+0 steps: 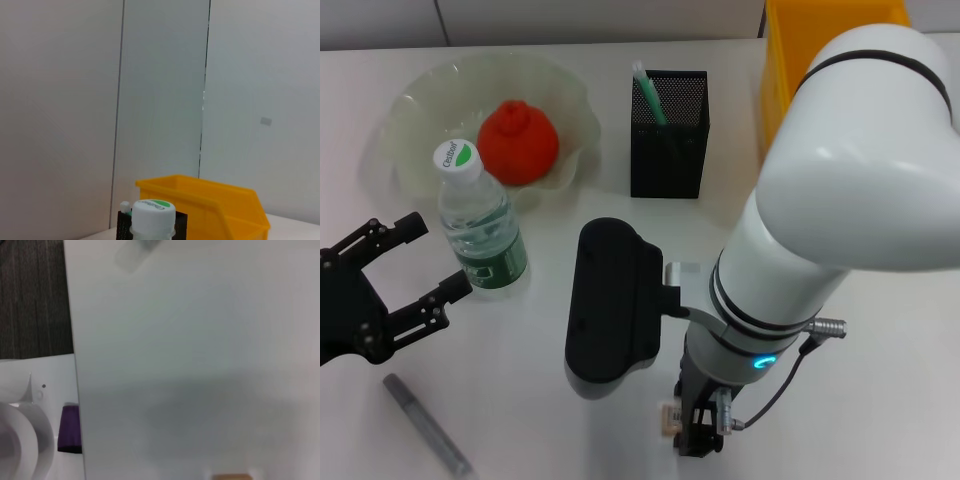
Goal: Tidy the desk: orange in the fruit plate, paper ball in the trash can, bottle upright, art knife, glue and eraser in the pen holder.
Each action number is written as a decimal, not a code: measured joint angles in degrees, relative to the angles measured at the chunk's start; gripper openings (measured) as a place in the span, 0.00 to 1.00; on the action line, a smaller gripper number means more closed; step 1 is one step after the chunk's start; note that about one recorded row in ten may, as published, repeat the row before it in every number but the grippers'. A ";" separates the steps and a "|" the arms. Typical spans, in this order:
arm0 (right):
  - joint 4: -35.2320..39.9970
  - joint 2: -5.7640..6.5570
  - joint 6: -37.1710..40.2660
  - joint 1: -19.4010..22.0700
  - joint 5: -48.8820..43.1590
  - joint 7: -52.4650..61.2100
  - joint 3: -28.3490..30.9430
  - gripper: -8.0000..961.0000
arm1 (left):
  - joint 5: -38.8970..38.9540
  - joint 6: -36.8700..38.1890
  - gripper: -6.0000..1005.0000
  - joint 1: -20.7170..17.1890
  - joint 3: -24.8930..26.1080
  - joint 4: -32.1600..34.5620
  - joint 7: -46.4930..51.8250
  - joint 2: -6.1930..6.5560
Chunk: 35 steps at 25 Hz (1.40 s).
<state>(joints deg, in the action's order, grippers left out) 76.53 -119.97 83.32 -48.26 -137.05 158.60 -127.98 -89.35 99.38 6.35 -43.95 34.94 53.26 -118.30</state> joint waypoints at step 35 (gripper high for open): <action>15.15 0.41 -3.60 8.70 -18.97 1.32 30.64 0.27 | -1.07 -0.30 0.80 1.42 0.03 -1.54 -0.08 -0.03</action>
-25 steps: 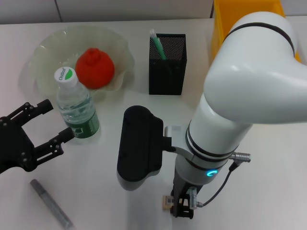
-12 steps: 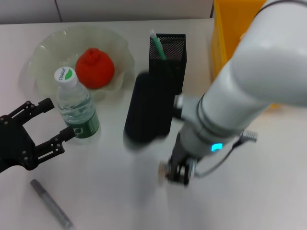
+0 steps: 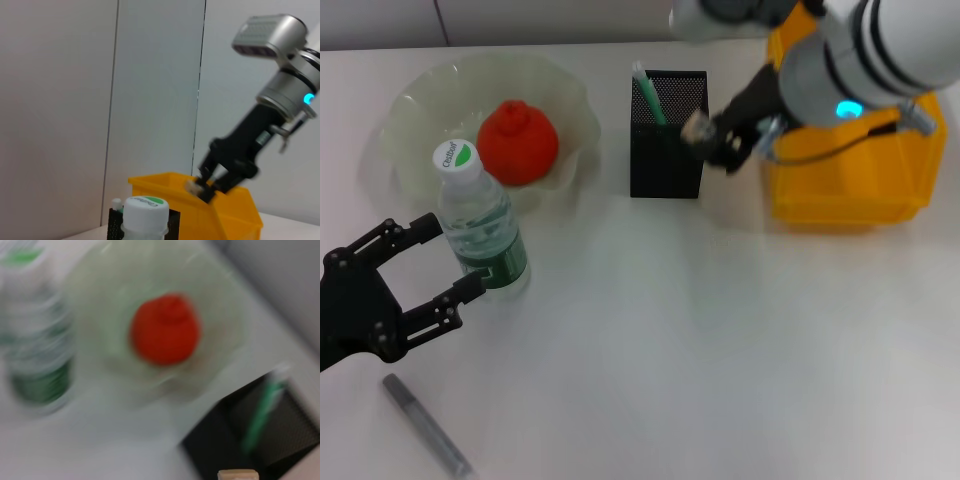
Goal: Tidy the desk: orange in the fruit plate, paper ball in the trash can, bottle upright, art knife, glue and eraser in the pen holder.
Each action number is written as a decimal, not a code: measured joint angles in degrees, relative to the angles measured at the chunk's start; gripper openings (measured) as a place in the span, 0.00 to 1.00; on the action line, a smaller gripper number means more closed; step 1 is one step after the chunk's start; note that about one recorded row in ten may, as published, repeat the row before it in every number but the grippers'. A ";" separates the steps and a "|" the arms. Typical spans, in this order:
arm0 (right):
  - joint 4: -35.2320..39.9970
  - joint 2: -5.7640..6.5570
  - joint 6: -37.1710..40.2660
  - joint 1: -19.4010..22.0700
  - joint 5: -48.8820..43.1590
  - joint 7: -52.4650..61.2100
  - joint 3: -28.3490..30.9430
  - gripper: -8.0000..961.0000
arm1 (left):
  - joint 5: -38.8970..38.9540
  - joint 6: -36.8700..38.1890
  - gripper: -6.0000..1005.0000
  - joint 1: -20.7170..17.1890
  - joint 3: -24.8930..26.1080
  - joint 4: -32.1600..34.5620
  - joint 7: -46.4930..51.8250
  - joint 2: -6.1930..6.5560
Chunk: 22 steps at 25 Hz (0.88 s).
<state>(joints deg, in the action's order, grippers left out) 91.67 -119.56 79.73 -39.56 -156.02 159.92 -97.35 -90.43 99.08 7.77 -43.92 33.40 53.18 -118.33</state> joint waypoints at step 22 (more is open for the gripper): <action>-11.93 -0.20 -11.15 -5.26 -3.09 -0.18 2.74 0.53 | -0.28 1.07 0.80 0.02 -0.05 -0.14 0.35 0.14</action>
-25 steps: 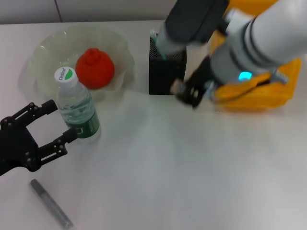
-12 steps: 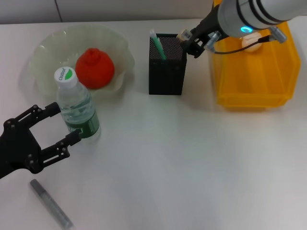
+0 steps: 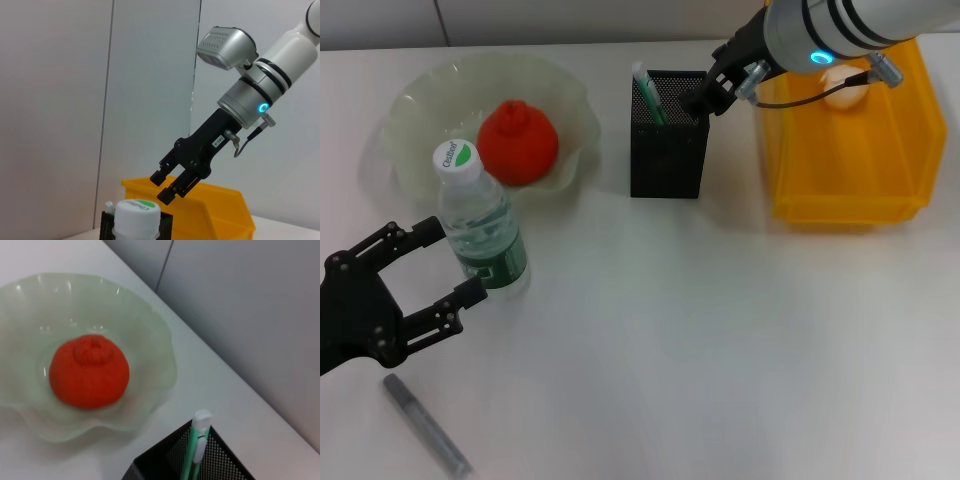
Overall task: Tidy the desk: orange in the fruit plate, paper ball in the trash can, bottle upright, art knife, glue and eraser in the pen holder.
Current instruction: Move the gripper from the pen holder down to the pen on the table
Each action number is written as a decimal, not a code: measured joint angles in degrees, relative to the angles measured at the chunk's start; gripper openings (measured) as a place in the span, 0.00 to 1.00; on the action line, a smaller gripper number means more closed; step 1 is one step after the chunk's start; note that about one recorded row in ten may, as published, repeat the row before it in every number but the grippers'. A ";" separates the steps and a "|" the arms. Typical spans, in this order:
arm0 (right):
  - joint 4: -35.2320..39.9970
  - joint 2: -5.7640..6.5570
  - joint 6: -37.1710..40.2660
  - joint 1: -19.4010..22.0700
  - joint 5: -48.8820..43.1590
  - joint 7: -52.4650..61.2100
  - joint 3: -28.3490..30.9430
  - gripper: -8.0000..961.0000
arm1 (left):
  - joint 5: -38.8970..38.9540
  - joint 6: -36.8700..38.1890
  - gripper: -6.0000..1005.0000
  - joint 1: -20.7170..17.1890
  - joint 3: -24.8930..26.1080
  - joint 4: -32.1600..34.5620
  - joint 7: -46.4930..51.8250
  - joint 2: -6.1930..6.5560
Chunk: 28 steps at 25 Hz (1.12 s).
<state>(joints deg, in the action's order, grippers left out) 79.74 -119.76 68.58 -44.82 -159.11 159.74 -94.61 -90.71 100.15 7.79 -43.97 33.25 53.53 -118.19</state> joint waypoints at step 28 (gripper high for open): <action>-1.04 0.47 -3.82 43.64 63.69 -63.71 5.94 0.78 | -22.22 0.63 0.80 -9.60 -24.00 72.28 36.71 -0.33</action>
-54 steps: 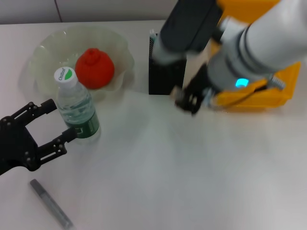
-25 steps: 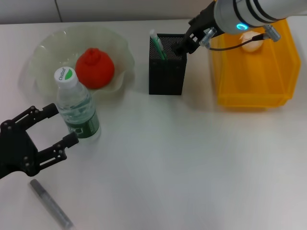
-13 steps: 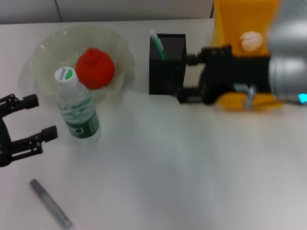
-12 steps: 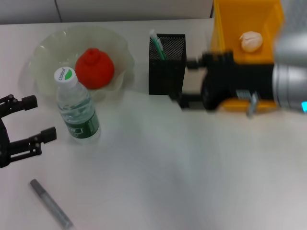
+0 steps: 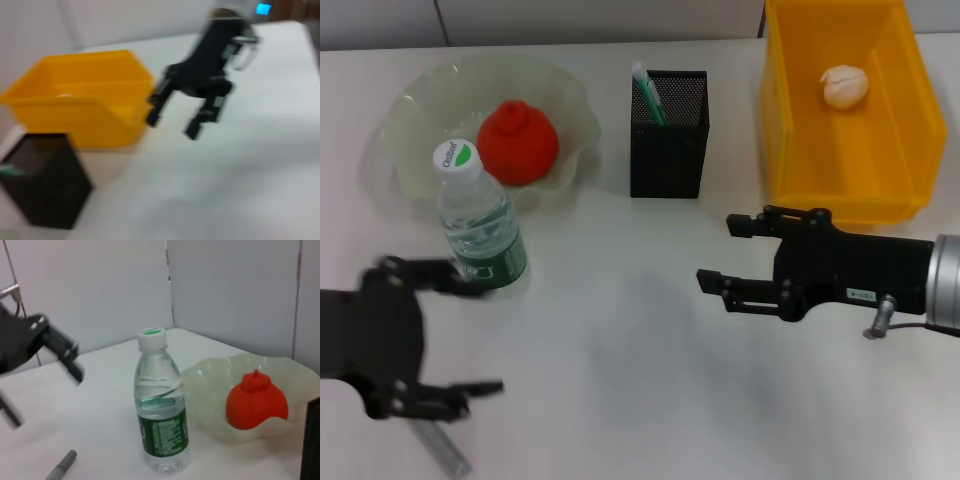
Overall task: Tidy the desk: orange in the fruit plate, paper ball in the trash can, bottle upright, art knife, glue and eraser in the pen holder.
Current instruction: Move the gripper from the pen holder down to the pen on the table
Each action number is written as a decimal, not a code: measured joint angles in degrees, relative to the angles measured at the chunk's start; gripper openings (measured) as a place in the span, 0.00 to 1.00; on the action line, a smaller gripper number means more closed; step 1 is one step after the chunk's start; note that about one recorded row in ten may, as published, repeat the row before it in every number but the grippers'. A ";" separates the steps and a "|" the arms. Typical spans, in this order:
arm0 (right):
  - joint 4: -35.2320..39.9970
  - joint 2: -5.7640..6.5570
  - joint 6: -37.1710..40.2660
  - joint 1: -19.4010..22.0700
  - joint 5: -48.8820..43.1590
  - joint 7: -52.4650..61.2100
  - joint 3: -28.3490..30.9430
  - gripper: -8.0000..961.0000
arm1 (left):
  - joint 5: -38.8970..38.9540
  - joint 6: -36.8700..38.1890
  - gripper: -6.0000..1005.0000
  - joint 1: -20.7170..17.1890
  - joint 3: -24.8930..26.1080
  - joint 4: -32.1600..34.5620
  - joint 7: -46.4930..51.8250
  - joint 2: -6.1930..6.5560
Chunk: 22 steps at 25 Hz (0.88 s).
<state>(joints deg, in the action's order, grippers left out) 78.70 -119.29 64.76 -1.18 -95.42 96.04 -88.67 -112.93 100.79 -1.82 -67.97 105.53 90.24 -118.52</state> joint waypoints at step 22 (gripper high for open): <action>-17.59 -0.20 9.30 -1.61 18.59 -21.85 2.90 0.78 | -23.61 9.80 0.79 24.26 -23.72 -3.70 1.21 8.10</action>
<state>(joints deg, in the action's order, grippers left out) 61.12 -119.48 74.07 -2.79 -76.83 74.19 -85.77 -136.54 110.58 22.45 -91.70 101.84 91.45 -110.42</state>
